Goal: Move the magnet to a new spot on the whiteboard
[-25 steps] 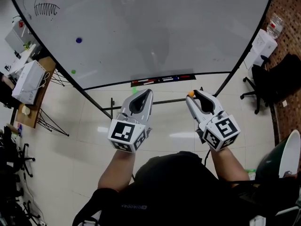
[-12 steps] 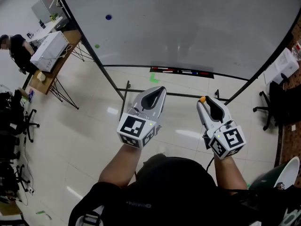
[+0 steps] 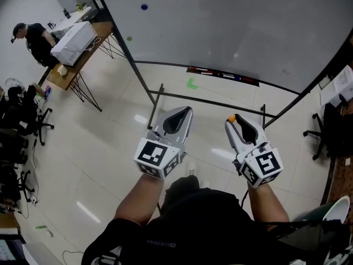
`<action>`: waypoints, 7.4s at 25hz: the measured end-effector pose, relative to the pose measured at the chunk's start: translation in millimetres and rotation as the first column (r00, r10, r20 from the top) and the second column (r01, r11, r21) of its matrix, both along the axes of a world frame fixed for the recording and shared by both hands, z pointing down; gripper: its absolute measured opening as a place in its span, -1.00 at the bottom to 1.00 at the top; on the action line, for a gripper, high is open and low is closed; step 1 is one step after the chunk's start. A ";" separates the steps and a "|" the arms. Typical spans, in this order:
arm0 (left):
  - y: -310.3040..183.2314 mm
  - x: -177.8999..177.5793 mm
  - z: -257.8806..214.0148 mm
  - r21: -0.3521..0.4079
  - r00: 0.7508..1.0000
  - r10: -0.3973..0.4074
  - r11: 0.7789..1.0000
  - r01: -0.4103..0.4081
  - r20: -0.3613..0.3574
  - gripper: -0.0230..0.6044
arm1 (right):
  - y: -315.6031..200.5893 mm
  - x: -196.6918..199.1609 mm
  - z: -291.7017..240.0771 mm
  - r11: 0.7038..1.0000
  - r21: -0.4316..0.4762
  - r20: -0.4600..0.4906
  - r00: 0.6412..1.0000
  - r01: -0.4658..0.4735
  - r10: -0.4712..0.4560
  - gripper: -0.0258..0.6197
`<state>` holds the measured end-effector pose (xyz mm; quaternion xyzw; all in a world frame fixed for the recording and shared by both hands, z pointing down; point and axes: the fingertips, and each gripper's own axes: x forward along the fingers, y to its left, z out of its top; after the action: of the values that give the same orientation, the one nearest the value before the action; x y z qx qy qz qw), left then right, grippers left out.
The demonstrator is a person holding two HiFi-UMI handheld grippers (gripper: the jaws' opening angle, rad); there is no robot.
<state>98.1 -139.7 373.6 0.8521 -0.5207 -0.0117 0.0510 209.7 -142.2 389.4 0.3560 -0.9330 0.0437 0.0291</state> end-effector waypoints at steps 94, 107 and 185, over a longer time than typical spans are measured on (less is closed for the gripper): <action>-260.6 -537.6 42.7 -0.013 0.961 0.264 0.965 -0.264 0.077 -0.88 | -415.2 -561.8 51.5 0.814 0.125 -0.129 0.804 -0.567 0.580 -0.58; -249.8 -541.9 35.7 -0.002 0.963 0.263 0.965 -0.264 0.062 -0.88 | -403.1 -562.3 46.7 0.820 0.119 -0.144 0.807 -0.560 0.572 -0.51; 220.4 -225.6 59.1 -0.063 0.953 0.303 0.951 -0.302 0.008 -0.88 | 243.8 -269.9 29.0 0.989 -0.017 -0.053 0.988 -0.148 0.146 -0.91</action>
<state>-127.4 80.7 432.8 0.9200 -0.3845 0.0198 0.0736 -60.2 101.6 418.4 0.4245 -0.9027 0.0465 0.0535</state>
